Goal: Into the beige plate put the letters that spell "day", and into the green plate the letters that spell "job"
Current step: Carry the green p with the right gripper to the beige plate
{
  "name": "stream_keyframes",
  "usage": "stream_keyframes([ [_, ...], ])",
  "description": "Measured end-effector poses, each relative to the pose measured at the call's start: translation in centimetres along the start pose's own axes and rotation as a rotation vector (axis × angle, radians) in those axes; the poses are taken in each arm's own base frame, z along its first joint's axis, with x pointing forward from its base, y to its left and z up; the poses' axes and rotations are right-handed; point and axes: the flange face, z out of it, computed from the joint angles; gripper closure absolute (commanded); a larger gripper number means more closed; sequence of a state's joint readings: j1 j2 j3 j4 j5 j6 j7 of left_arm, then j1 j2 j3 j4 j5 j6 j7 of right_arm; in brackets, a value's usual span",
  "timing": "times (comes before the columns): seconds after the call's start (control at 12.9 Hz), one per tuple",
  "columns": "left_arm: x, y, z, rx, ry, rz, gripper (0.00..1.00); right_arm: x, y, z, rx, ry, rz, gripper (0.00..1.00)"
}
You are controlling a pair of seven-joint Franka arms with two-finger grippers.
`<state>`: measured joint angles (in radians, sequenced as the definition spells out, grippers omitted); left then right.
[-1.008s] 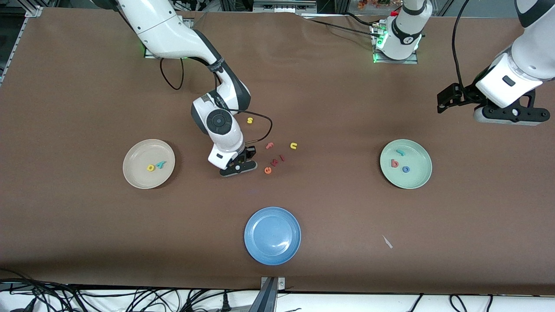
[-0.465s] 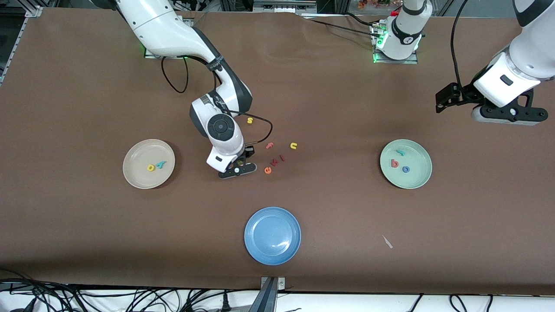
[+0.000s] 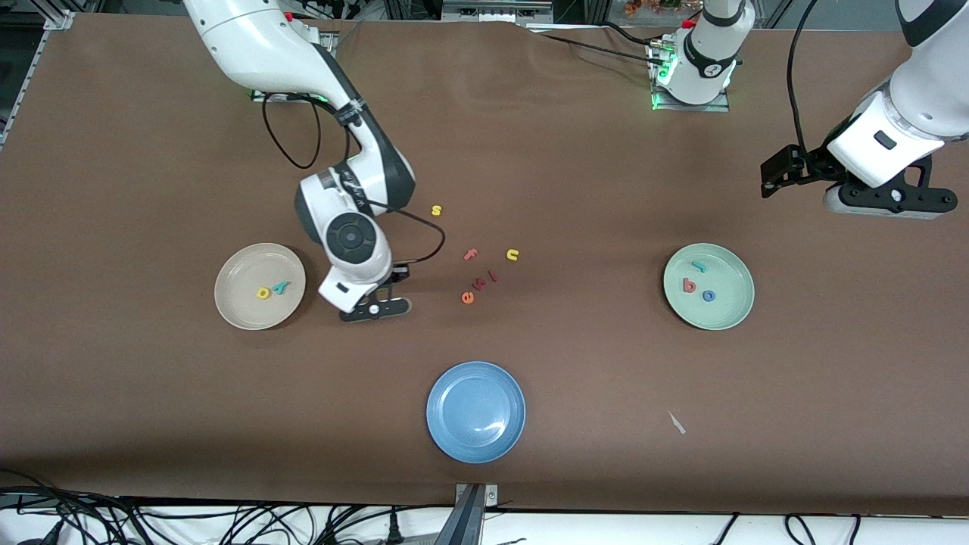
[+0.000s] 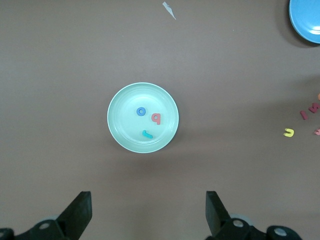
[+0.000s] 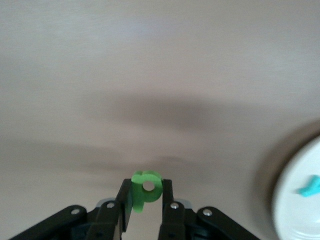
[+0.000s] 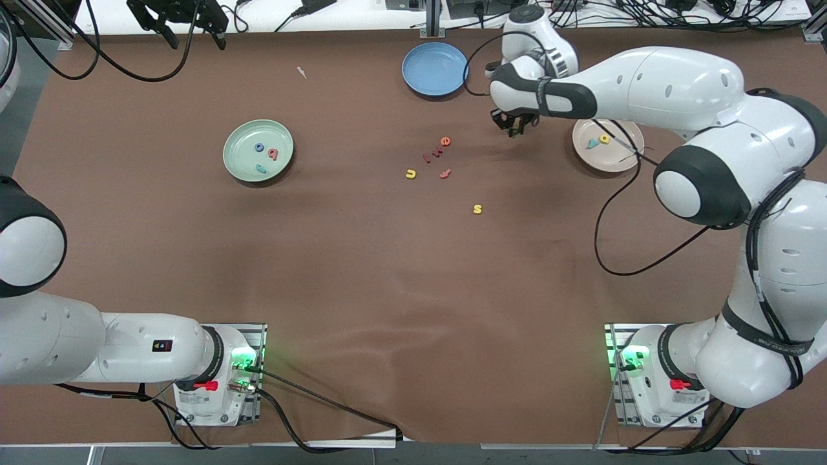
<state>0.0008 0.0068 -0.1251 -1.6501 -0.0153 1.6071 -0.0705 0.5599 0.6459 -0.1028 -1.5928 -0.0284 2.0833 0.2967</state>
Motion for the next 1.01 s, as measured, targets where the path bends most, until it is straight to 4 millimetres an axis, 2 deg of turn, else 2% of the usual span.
stream_keyframes([
  [0.47,0.1,0.1,-0.2,-0.001,0.006,0.001,0.00,-1.2,12.1,0.9,-0.063,-0.038,-0.109,0.84],
  [0.78,0.0,0.0,0.0,0.000,-0.011,0.000,0.00,-4.8,19.1,1.1,-0.053,-0.020,-0.180,0.84],
  [1.01,0.0,0.0,0.0,0.000,-0.012,0.000,0.00,-7.3,22.9,3.0,-0.054,0.018,-0.240,0.82],
])
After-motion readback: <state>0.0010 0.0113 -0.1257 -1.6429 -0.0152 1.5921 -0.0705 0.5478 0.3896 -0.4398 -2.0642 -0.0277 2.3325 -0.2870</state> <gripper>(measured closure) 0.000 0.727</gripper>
